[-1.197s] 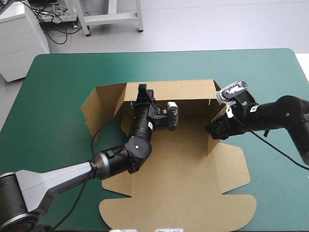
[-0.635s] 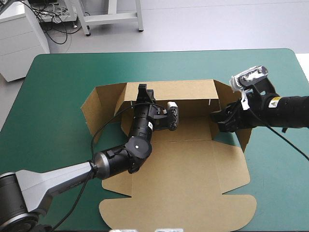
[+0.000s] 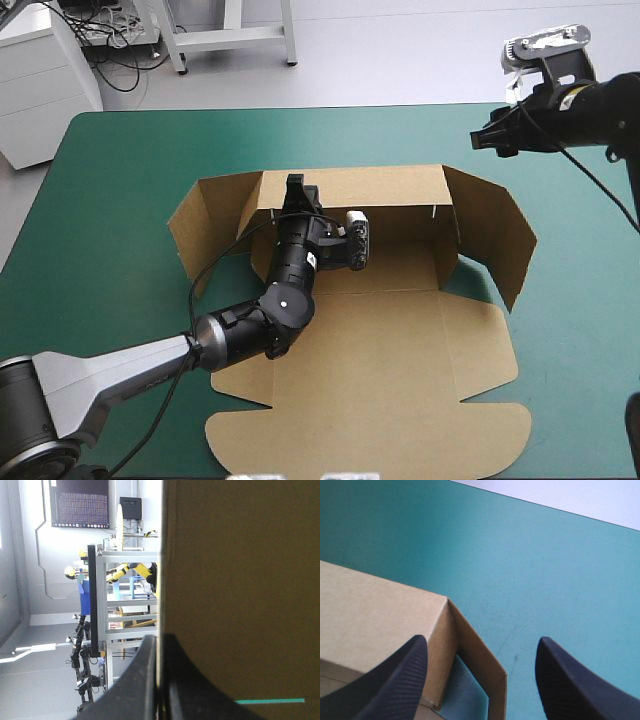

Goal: Fold the box

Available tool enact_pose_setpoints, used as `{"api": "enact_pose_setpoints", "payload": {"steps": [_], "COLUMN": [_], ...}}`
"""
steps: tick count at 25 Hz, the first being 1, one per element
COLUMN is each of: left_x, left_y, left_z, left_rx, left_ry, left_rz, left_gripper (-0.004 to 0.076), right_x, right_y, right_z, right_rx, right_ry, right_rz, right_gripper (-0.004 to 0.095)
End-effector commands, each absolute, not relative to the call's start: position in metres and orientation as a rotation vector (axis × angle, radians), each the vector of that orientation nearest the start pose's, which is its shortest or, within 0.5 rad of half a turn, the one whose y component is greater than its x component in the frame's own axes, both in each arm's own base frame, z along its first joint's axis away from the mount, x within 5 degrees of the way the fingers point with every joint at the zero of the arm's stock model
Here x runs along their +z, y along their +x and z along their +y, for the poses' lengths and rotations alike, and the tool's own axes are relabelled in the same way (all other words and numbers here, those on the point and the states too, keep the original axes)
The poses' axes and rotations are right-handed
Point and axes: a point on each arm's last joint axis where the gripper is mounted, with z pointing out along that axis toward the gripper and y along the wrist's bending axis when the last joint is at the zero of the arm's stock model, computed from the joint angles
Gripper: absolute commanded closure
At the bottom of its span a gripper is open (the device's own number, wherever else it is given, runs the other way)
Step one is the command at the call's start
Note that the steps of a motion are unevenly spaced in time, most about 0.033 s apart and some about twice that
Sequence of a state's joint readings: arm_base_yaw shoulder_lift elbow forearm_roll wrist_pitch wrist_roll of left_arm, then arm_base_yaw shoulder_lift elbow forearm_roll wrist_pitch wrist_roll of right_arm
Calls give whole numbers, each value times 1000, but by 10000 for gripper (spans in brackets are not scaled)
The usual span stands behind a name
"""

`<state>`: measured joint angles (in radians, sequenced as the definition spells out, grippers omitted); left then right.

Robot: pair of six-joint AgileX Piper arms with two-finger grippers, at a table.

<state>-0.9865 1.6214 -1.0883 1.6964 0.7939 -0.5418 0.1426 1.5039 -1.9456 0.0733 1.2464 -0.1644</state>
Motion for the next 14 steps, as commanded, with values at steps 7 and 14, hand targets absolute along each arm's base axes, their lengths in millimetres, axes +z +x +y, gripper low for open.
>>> {"api": "enact_pose_setpoints", "payload": {"steps": [7, 14], "left_x": [325, 325], "left_y": [244, 244], "left_z": [-252, -252], "left_rx": [944, 944], "left_ry": [1260, 1260], "left_rz": [1219, 1219], "left_gripper": [756, 756], "right_x": [472, 437], "right_y": [346, 381], "right_z": [14, 4], "right_rx": [71, 188], "right_ry": [-242, -283], "right_rz": [2307, 2363], "right_gripper": [336, 336]}}
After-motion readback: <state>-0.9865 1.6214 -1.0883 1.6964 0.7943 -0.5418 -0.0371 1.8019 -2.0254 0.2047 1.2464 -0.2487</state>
